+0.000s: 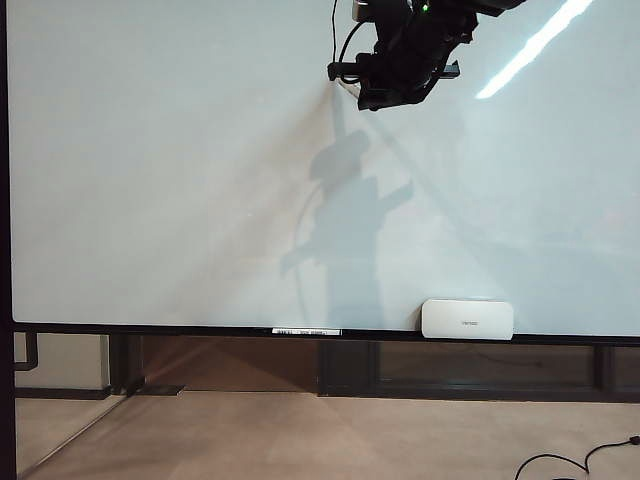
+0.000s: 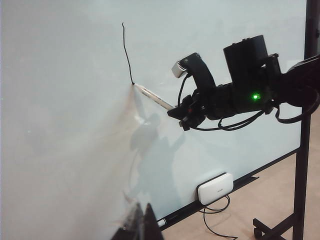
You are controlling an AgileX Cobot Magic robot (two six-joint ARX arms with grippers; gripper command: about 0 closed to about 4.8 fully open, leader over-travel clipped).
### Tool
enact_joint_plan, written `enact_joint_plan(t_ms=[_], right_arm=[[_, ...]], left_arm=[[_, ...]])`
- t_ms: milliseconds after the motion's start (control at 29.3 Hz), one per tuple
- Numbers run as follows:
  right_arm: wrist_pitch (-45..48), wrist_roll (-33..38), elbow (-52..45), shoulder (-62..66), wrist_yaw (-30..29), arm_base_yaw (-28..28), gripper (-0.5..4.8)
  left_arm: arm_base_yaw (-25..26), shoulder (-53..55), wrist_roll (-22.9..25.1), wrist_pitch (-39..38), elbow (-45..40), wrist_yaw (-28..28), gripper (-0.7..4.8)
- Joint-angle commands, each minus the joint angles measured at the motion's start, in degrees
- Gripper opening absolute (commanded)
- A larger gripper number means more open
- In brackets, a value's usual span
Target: Reach to the right to find the marker pen, pick it up, and write the number 16 on the whiteboard.
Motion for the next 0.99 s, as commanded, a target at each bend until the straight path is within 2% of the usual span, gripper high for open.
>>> enact_joint_plan(t_ms=[34, 171, 376, 512, 683, 990], right_arm=[[1.01, 0.90, 0.31, -3.67, 0.63, 0.72, -0.05], [-0.13, -1.05, 0.20, -8.26, -0.96, 2.12, -0.05], [9.38, -4.28, 0.20, -11.15, -1.84, 2.67, -0.05], [10.78, -5.77, 0.17, -11.08, 5.53, 2.58, -0.05], [10.21, -6.43, 0.17, -10.82, 11.76, 2.56, -0.05], [6.56, -6.43, -0.72, -10.82, 15.80, 2.54, -0.05]], left_arm=[[-0.04, -0.11, 0.00, 0.61, 0.33, 0.02, -0.06], [-0.04, -0.09, 0.00, 0.66, 0.33, 0.02, -0.06], [-0.07, -0.09, 0.02, 1.03, 0.31, 0.04, -0.06], [-0.04, -0.09, 0.02, 1.01, 0.31, 0.04, -0.06], [-0.04, -0.09, 0.09, 0.90, 0.31, 0.02, -0.06], [-0.04, 0.33, 0.24, 1.03, 0.31, 0.02, -0.06]])
